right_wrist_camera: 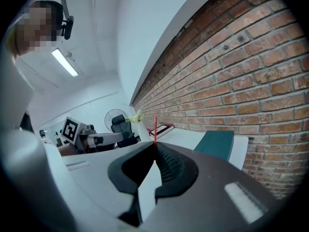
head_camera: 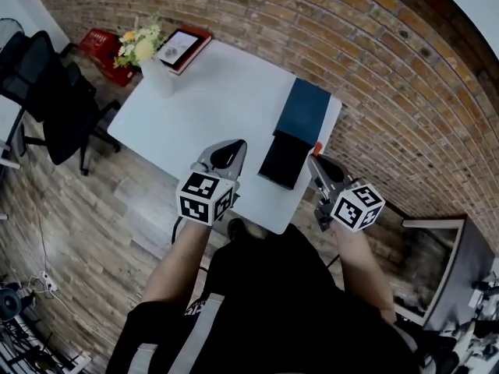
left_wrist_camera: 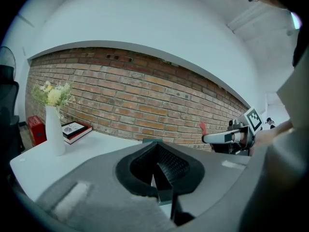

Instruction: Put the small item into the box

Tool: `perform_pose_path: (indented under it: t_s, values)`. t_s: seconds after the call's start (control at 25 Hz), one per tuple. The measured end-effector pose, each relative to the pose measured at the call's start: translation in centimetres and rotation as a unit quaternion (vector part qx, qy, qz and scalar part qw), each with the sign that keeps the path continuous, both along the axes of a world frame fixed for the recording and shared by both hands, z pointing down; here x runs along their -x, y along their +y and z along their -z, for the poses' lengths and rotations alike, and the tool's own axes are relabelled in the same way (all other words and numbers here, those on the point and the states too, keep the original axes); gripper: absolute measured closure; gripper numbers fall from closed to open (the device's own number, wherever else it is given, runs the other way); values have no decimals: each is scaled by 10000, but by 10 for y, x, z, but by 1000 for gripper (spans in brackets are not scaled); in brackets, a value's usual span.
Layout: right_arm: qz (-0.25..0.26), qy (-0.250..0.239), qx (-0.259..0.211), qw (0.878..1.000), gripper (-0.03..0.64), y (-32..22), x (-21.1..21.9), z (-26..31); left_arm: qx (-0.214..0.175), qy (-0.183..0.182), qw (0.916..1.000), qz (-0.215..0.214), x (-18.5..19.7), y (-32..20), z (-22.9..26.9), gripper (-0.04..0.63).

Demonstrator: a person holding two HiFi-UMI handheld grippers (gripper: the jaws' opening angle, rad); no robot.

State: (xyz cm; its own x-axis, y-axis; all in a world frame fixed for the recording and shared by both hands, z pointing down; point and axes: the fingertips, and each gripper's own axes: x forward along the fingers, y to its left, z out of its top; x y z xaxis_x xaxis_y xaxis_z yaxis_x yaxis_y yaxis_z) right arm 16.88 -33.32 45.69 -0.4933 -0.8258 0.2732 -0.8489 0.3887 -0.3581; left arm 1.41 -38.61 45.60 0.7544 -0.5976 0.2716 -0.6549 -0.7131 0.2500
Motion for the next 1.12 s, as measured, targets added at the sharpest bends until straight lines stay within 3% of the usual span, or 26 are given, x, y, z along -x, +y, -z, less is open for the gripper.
perform_pose_path:
  t_s: [0.28, 0.84, 1.12]
  values:
    - [75, -46, 408, 9991, 604, -19, -7, -36, 278, -82, 9995, -78, -18, -16, -28, 589]
    - [727, -173, 1443, 9867, 604, -55, -5, -131, 847, -428, 9951, 274, -45, -46, -72, 589]
    - [962, 193, 2010, 9747, 604, -61, 2, -174, 968, -421, 9937, 383, -42, -49, -81, 589]
